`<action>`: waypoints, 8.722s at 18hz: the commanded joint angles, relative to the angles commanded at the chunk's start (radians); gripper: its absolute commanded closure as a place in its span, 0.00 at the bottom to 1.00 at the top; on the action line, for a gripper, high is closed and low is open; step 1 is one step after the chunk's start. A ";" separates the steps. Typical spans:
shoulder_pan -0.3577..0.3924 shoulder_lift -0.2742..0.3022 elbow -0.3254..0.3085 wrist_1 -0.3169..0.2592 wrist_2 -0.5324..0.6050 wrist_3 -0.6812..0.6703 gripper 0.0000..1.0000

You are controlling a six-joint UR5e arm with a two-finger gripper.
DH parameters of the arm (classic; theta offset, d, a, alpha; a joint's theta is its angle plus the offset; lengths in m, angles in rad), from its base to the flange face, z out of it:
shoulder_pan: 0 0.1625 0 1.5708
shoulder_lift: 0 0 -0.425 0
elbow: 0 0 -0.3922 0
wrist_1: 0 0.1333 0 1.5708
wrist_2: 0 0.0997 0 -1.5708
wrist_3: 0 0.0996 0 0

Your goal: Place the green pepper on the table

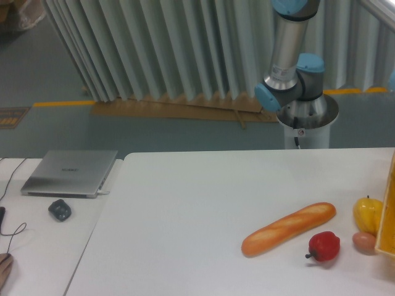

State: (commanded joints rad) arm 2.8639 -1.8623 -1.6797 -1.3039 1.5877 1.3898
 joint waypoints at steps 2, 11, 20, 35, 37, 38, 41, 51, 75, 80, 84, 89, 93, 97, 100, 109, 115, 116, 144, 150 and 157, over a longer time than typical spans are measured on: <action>0.005 0.003 0.000 -0.002 0.000 0.002 0.00; 0.015 -0.002 -0.012 0.006 0.050 0.052 0.00; 0.008 -0.003 -0.026 0.011 0.071 0.048 0.00; 0.028 -0.067 0.049 -0.012 0.078 0.150 0.00; 0.029 -0.060 0.086 -0.101 0.071 0.149 0.00; 0.032 -0.057 0.087 -0.106 0.072 0.152 0.00; 0.067 -0.057 0.087 -0.110 0.039 0.163 0.00; 0.086 -0.043 0.081 -0.107 0.026 0.219 0.00; 0.054 -0.057 0.060 -0.075 0.034 0.216 0.00; 0.054 -0.063 0.060 -0.072 0.035 0.216 0.00; 0.055 -0.071 0.060 -0.071 0.037 0.216 0.00; 0.054 -0.072 0.060 -0.054 0.041 0.224 0.02; 0.055 -0.074 0.060 -0.051 0.058 0.255 0.21; 0.057 -0.074 0.060 -0.051 0.058 0.259 0.37; 0.060 -0.072 0.061 -0.051 0.057 0.262 0.43; 0.060 -0.052 0.071 -0.071 0.031 0.261 0.43; 0.049 0.000 0.112 -0.173 -0.011 0.250 0.43; 0.038 0.009 0.113 -0.184 -0.018 0.249 0.43; -0.507 0.089 0.164 -0.270 -0.065 -0.271 0.43; -0.623 0.040 0.173 -0.155 -0.044 -0.264 0.43; -0.672 -0.006 0.169 0.026 -0.041 -0.281 0.43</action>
State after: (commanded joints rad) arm 2.1921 -1.8683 -1.5110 -1.2780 1.5462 1.1091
